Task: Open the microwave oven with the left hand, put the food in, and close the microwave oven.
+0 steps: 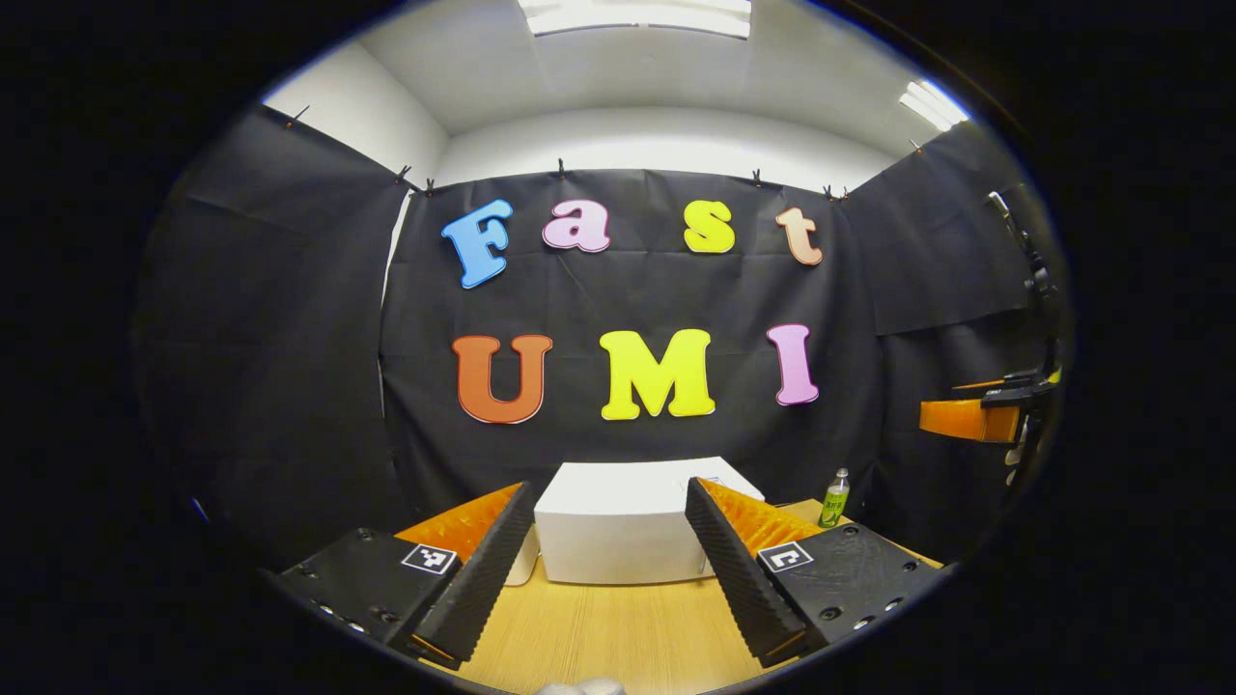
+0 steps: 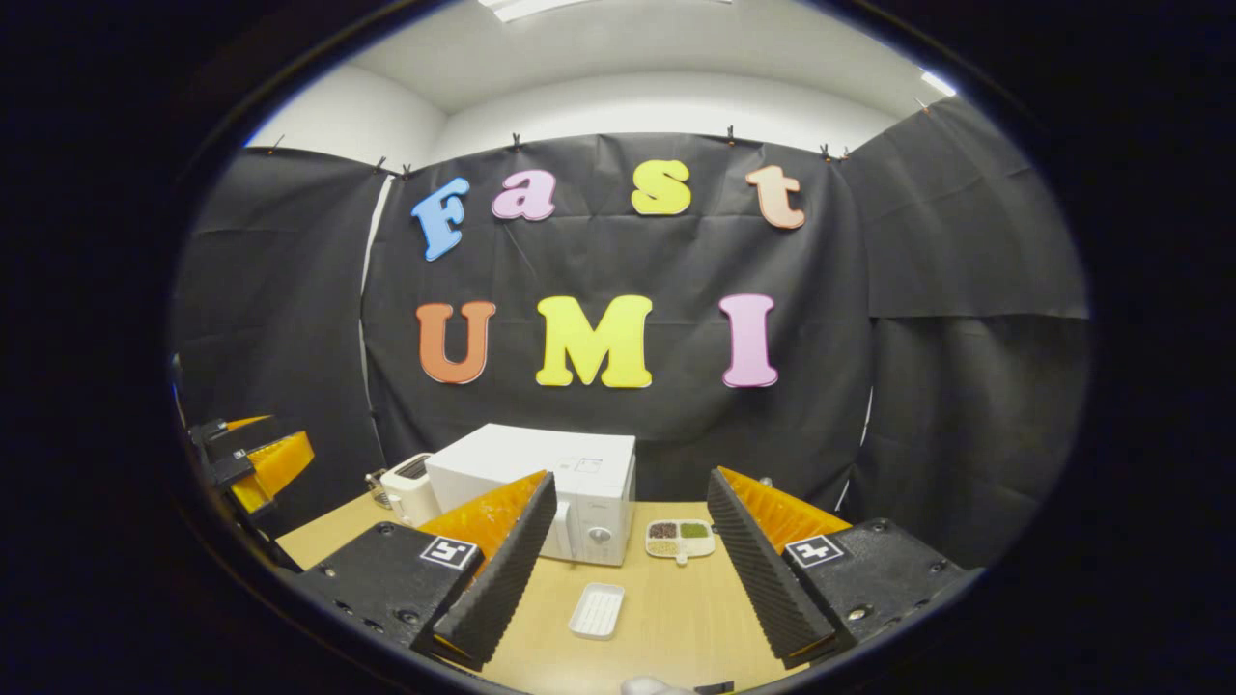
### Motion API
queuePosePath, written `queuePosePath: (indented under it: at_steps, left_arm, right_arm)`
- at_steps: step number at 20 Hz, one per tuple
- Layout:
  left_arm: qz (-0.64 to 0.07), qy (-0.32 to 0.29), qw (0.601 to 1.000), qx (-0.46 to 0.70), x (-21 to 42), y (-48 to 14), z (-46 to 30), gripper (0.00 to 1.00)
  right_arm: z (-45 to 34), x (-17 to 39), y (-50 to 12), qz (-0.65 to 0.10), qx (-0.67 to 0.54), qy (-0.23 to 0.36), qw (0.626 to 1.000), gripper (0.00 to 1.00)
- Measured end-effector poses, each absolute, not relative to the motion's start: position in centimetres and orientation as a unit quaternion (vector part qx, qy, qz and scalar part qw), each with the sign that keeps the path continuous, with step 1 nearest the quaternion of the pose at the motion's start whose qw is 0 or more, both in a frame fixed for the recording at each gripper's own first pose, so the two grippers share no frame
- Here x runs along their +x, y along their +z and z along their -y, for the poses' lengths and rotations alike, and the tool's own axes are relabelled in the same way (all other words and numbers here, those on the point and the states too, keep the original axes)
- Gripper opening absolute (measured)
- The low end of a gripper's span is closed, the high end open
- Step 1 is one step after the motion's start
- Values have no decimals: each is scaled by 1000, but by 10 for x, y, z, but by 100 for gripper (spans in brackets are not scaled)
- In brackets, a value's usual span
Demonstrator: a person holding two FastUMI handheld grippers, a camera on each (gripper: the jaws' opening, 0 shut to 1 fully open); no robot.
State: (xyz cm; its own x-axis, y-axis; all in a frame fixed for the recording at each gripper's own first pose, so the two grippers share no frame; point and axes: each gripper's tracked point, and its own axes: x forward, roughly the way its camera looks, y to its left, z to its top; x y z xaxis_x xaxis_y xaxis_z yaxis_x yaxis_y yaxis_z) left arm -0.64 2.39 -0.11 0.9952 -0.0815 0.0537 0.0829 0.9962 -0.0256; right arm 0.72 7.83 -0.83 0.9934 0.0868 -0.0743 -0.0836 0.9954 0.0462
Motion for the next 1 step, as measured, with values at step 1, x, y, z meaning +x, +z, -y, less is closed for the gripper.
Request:
queuePosePath:
  at_steps: [1]
  left_arm:
    - [29,-40,999,-14,-6,0,-23,97]
  right_arm:
    - [-78,7,-9,-39,22,43,998,92]
